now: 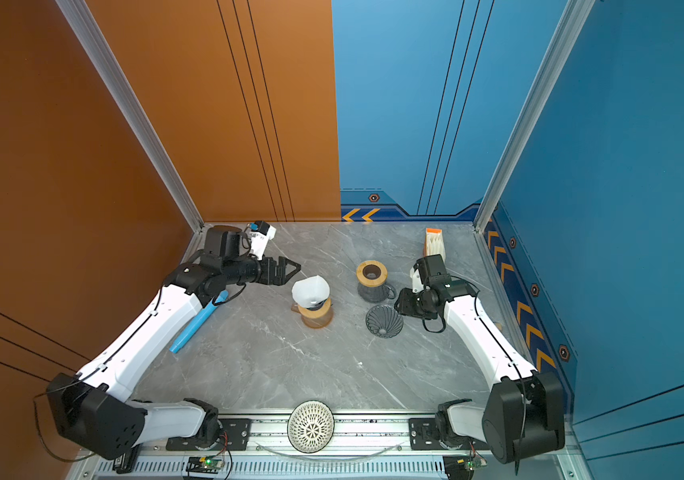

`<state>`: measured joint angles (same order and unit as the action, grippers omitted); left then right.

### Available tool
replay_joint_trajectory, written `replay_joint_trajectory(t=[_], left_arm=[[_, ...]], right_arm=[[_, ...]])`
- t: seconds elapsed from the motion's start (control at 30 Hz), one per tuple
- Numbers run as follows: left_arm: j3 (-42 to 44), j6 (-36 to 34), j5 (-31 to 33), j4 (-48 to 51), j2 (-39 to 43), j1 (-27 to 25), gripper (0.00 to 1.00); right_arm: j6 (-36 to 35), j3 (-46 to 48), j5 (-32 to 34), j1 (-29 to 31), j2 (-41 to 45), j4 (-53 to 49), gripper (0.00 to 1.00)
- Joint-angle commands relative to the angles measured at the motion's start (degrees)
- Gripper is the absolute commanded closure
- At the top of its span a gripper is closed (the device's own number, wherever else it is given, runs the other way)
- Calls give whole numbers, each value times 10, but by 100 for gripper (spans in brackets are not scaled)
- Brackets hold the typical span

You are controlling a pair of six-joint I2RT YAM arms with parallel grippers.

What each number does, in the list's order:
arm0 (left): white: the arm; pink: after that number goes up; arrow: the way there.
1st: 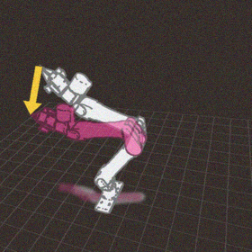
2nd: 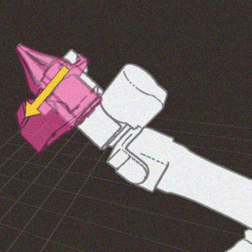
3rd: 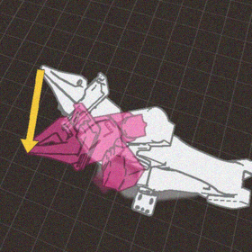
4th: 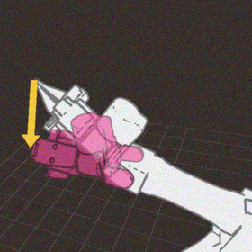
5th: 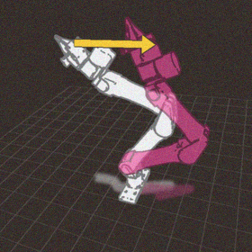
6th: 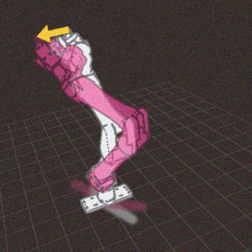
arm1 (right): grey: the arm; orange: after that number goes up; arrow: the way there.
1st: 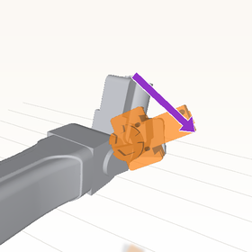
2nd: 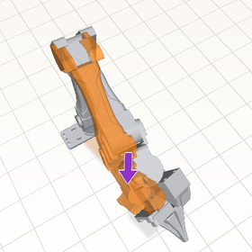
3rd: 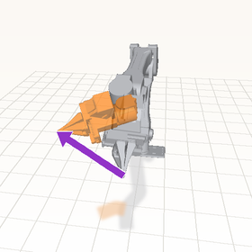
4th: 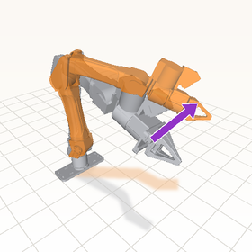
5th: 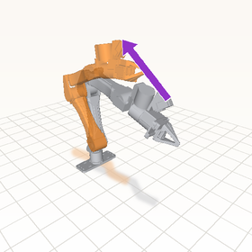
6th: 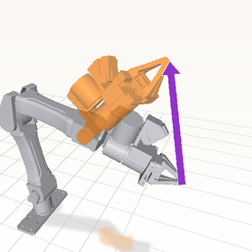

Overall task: Place the coffee filter in the dripper
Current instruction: 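Move the right gripper nearer the robot to the grey glass dripper, then grasp the rim of the grey glass dripper with the right gripper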

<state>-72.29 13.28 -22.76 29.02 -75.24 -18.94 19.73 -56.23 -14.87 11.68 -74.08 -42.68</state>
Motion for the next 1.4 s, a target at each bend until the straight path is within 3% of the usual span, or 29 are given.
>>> replay_joint_trajectory(t=[0.0,0.43,0.97,1.37], left_arm=[[8,-6,11,12,16,-5,2],[17,-13,17,12,21,-4,2],[15,-14,19,12,16,-3,2],[3,-13,14,12,3,-6,2]], right_arm=[[18,21,4,10,-2,-16,51],[47,33,-11,39,-76,27,55],[70,16,3,46,-112,51,76],[70,24,14,40,-81,55,86]])
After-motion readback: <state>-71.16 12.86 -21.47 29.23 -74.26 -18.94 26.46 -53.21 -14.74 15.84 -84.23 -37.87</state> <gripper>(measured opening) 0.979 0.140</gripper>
